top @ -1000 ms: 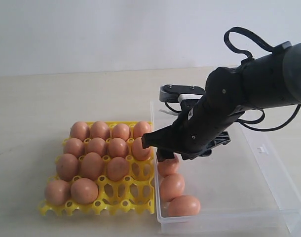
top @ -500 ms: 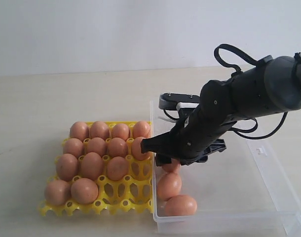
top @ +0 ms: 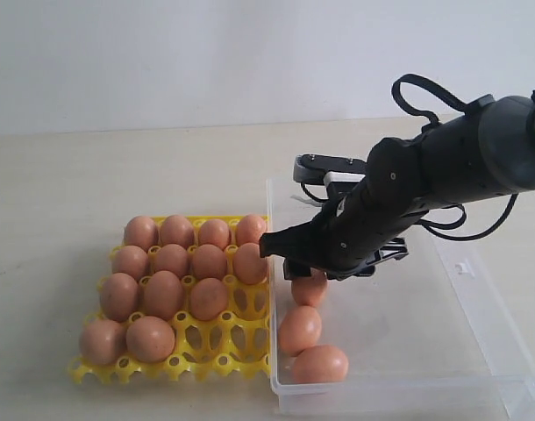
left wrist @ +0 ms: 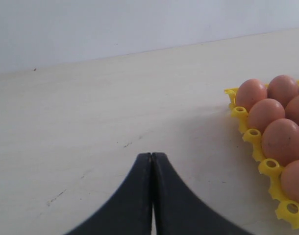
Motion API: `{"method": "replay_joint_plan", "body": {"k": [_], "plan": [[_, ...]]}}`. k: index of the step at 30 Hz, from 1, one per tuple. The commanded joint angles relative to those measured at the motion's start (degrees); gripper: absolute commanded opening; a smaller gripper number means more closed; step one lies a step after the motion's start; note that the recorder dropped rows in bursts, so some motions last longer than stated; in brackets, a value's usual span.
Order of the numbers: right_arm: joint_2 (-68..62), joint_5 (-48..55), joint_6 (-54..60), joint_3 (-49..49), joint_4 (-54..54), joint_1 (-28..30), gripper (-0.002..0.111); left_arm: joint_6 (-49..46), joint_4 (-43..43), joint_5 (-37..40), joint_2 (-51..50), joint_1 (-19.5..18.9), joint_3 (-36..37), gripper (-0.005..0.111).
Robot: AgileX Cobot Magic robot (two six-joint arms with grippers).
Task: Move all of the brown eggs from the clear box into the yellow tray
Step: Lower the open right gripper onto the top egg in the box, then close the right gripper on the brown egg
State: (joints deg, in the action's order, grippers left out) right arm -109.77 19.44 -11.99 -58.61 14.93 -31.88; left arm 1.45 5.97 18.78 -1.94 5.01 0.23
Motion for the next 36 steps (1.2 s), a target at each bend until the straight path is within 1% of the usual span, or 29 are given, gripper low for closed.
{"method": "replay_joint_plan", "body": {"k": [1,12,19,36], "plan": [[-0.22,-1.35,0.96,-0.5,-0.54,0.33,0.056,0.25,-0.13,-0.68,-0.14,0.18,-0.23,0.0],[-0.28,-1.62,0.98,-0.5,-0.54,0.33,0.056,0.25,-0.13,-0.68,-0.14,0.18,-0.23,0.0],[-0.28,-0.66,0.98,-0.5,-0.54,0.33,0.051,0.25,-0.13,-0.68,-0.14,0.18,-0.23,0.0],[-2.72,1.95,2.1,-0.5,-0.53,0.22,0.051,0.25,-0.13,-0.68,-0.14,0.18,-0.23,0.0]]}}
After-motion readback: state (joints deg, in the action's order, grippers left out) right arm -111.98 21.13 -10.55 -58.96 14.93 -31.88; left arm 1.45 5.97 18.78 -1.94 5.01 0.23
